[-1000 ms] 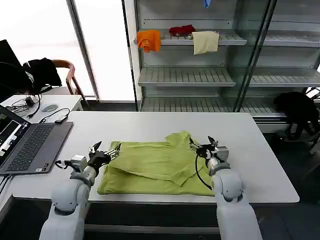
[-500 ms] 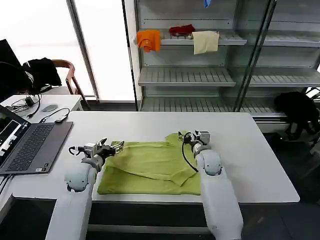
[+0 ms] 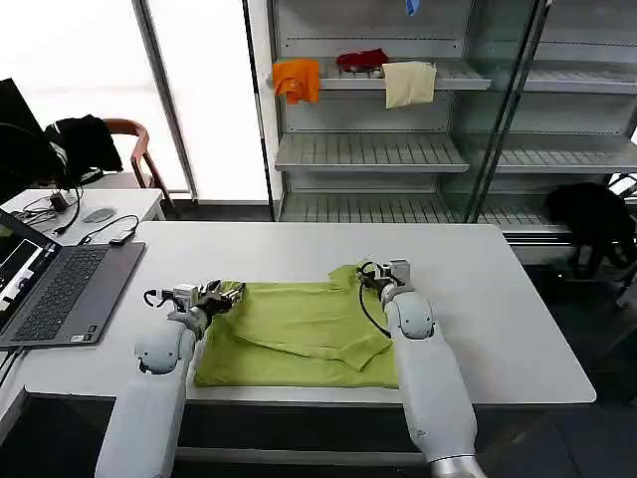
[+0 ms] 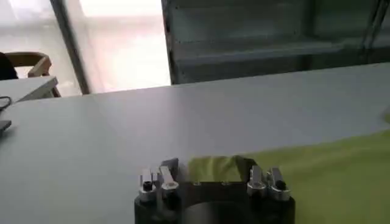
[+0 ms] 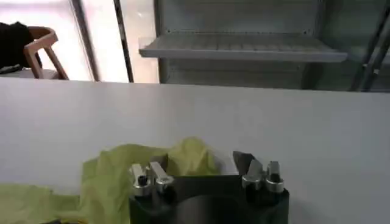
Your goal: Fold and organize the clothes.
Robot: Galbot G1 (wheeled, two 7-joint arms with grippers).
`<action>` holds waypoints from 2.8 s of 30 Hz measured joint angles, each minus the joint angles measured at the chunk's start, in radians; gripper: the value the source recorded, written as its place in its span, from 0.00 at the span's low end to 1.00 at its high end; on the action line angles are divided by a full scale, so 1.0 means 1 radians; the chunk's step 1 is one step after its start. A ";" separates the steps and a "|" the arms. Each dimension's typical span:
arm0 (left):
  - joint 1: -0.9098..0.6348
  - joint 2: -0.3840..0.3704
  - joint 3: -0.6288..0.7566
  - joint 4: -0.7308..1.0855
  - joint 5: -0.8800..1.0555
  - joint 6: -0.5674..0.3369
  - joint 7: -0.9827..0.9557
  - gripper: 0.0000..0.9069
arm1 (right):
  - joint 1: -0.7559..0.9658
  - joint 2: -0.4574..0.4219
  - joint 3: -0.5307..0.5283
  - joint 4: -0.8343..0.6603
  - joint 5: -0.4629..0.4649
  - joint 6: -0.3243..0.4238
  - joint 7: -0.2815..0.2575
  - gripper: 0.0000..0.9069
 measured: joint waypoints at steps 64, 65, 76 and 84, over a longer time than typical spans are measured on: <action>0.420 0.071 -0.099 -0.471 -0.211 -0.049 0.075 0.01 | -0.622 -0.056 0.039 0.777 0.055 -0.003 -0.060 0.00; 0.425 0.073 -0.099 -0.471 -0.206 -0.053 0.079 0.01 | -0.628 -0.057 0.041 0.780 0.053 -0.003 -0.060 0.00; 0.453 0.091 -0.095 -0.478 -0.145 -0.094 0.109 0.04 | -0.683 -0.061 0.053 0.807 0.021 0.002 -0.068 0.72; 0.468 0.083 -0.086 -0.489 -0.102 -0.107 0.115 1.00 | -0.712 -0.056 0.052 0.807 -0.038 0.018 -0.065 1.00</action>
